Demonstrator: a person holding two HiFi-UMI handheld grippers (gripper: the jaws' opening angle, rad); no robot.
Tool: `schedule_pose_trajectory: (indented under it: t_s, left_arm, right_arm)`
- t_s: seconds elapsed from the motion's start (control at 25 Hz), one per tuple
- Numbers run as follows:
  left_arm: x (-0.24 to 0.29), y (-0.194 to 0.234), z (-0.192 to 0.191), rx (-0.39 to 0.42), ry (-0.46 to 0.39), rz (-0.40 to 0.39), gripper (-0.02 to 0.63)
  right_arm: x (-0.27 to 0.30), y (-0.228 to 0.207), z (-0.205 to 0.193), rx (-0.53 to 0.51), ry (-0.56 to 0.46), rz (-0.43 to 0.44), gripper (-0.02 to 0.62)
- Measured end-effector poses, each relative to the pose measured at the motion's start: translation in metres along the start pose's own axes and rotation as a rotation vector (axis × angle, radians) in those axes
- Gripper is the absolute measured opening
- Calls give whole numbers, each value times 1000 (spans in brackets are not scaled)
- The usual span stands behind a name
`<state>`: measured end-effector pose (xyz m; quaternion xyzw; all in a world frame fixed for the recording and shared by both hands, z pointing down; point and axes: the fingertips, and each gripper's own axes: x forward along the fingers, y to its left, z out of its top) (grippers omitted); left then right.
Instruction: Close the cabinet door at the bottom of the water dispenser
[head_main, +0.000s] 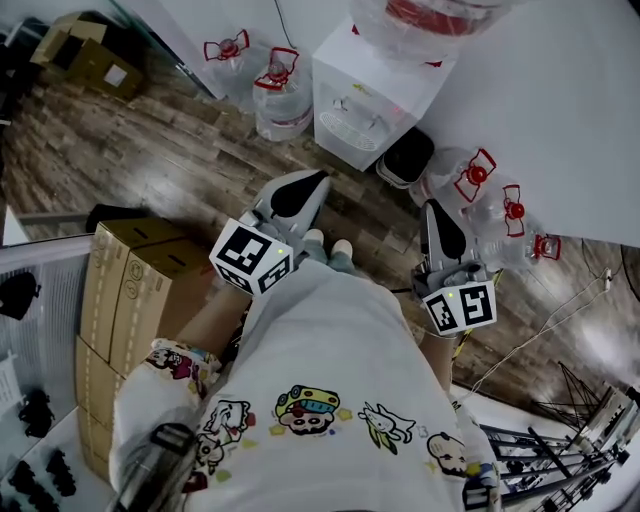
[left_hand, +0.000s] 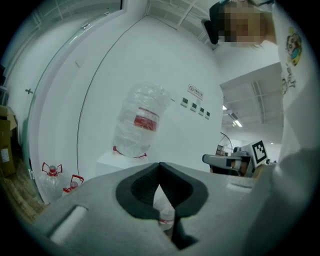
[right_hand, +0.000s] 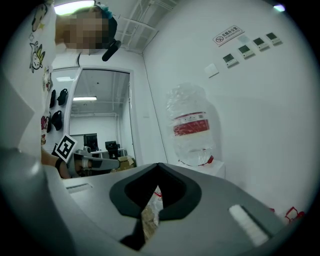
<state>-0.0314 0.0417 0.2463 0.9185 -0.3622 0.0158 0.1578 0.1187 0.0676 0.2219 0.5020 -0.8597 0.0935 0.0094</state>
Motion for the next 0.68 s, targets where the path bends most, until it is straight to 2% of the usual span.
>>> schedule_pose_trajectory:
  t_s: [0.68]
  left_arm:
    - [1, 18, 12, 78, 26, -2, 0]
  right_arm:
    - [3, -4, -4, 7, 9, 8, 9]
